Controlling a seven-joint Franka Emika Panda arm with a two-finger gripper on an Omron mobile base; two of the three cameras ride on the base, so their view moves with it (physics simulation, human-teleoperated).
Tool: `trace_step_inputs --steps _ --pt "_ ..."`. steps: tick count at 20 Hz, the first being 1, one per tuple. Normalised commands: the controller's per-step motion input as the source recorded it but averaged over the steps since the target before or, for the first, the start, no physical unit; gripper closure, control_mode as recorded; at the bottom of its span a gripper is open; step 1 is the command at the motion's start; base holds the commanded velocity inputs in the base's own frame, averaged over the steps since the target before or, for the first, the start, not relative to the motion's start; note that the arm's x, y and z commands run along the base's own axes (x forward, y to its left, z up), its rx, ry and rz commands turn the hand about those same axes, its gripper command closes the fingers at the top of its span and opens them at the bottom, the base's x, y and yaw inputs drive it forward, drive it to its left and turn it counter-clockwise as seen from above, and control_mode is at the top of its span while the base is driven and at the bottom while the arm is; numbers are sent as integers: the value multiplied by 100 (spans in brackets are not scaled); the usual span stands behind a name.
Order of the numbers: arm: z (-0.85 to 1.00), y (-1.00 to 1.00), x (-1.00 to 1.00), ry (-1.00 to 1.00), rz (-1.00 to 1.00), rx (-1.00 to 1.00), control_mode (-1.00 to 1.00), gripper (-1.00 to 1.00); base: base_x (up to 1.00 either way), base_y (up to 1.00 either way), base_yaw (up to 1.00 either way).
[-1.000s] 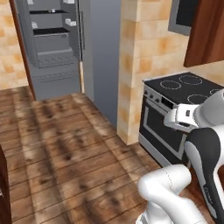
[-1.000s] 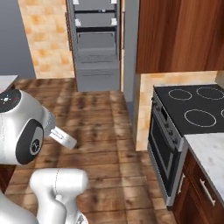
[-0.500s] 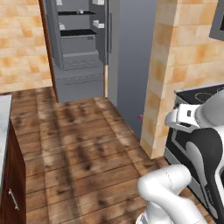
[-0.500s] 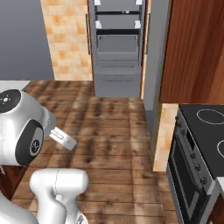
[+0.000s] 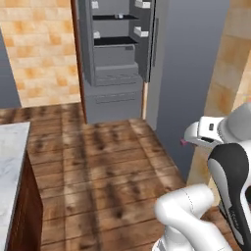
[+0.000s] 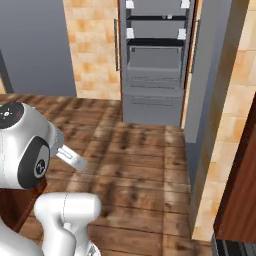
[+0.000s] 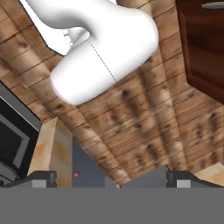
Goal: Retrieve the bottle and the shaker from the cabinet and place them next to the mixing bowl on the counter. Then add garlic from the fridge to the mixing bowl.
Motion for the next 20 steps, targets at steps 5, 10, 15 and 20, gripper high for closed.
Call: trace_step_inputs --steps 5,10,15,20 --pt "0 0 0 0 0 0 100 -100 100 0 25" --pt "0 0 0 0 0 0 100 -100 96 -5 23" --pt "0 0 0 0 0 0 100 -100 67 -24 16" --pt "0 0 0 0 0 0 100 -100 54 -23 2"
